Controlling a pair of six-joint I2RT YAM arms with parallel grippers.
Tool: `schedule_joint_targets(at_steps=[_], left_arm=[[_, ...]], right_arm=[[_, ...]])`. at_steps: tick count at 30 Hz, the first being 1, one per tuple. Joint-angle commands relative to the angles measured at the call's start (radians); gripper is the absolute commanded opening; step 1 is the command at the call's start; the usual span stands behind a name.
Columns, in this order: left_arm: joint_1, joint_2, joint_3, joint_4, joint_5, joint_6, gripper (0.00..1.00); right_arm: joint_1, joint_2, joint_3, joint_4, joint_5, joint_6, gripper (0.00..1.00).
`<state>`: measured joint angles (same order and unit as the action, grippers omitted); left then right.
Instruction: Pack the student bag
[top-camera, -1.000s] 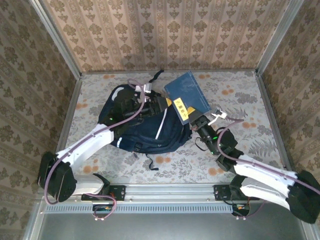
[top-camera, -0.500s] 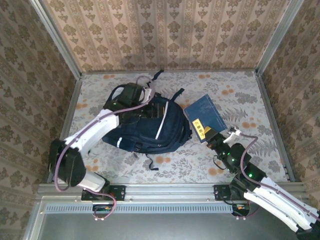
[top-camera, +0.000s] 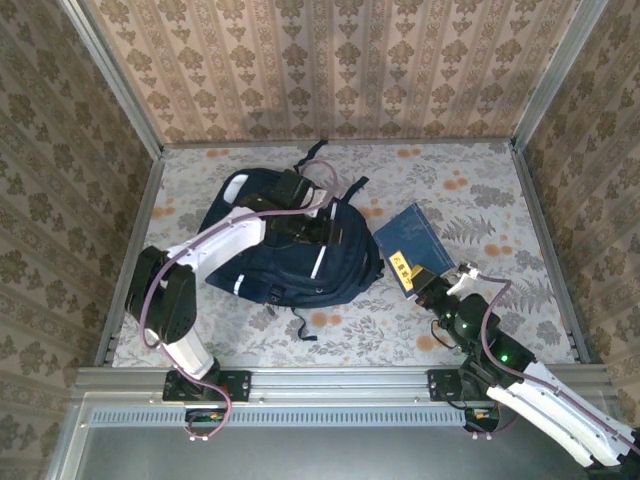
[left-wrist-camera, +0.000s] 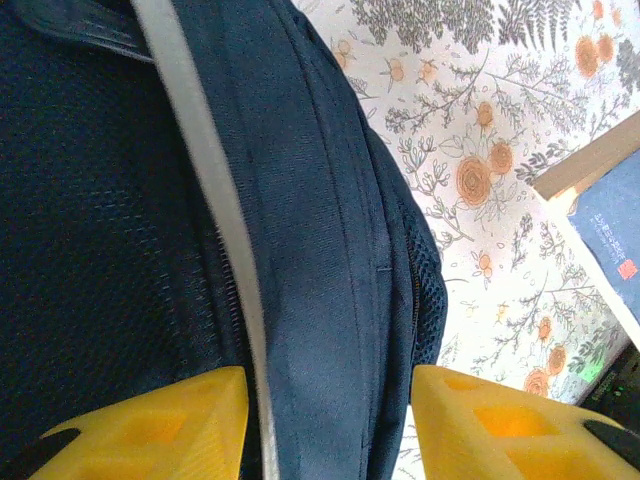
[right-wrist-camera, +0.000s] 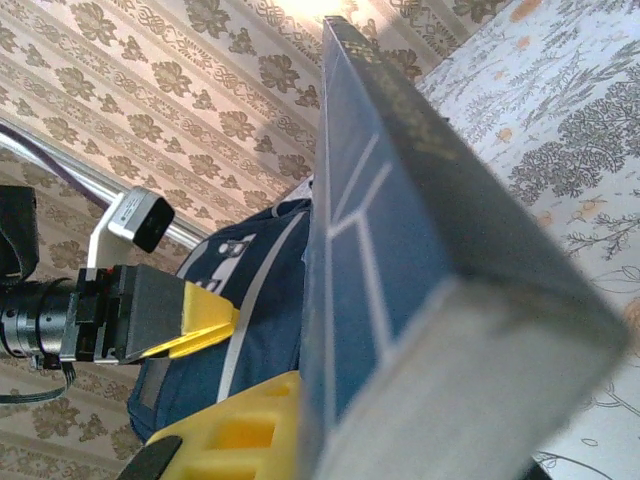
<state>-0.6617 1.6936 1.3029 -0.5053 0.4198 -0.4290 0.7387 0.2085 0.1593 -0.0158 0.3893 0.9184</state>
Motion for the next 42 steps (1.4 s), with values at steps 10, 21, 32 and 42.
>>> schedule_joint_targets(at_steps=[10, 21, 32, 42], left_arm=[[-0.066, 0.138, 0.093, -0.075, -0.119, 0.067, 0.22], [-0.045, -0.027, 0.232, -0.255, -0.142, 0.182, 0.00], [0.126, -0.206, 0.411, -0.491, 0.068, 0.315, 0.00], [0.198, -0.261, 0.402, -0.436, 0.275, 0.286, 0.00]], right_arm=[[-0.011, -0.020, -0.012, 0.050, -0.013, -0.015, 0.00], [-0.013, 0.005, 0.053, 0.011, -0.089, -0.103, 0.00], [-0.012, 0.210, 0.174, 0.071, -0.271, -0.096, 0.00], [-0.010, 0.558, 0.262, 0.251, -0.571, 0.142, 0.00]])
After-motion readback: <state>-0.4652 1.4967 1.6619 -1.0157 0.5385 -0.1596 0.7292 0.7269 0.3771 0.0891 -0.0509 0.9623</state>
